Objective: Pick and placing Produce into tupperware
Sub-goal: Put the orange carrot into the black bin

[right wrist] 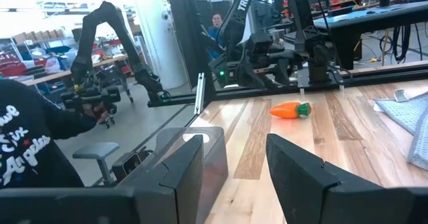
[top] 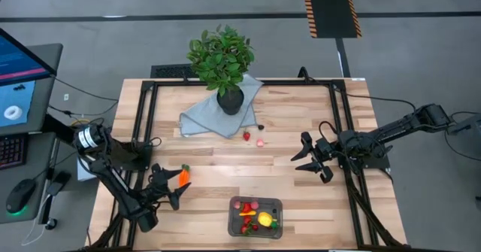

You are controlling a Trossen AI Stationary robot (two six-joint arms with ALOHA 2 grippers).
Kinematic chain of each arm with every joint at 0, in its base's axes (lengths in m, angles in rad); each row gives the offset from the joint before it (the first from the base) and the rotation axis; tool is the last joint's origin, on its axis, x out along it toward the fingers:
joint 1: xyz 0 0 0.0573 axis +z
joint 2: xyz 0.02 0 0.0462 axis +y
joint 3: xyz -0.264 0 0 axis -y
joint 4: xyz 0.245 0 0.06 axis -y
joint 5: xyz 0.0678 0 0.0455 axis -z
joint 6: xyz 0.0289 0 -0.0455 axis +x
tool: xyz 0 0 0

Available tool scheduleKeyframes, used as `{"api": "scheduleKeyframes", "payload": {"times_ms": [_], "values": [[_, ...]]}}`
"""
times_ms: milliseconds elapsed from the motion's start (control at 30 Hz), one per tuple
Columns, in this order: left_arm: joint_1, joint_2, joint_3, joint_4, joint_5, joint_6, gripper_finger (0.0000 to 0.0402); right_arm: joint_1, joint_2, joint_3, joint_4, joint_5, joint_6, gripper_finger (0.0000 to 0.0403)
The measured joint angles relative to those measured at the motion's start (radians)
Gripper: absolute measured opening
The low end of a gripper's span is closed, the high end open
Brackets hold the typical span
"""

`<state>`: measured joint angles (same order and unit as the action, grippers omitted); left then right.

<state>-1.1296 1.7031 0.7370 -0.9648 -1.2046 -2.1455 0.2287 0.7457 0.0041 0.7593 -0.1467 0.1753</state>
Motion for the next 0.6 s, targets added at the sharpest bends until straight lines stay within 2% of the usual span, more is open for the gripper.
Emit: {"api": "scheduleKeyframes", "payload": {"times_ms": [200,400,600], "values": [[0.002,0.000,-0.001,0.040,0.180,0.085,0.0296,0.000,0.000,0.000,-0.011,0.046,0.000,0.0186],[0.004,0.000,-0.001,0.040,0.151,0.014,0.0295,0.000,0.000,0.000,-0.026,0.051,0.001,0.0186],[0.048,0.052,0.000,0.032,0.205,-0.038,0.0295,0.000,0.000,0.000,-0.026,0.051,0.000,0.0186]]}}
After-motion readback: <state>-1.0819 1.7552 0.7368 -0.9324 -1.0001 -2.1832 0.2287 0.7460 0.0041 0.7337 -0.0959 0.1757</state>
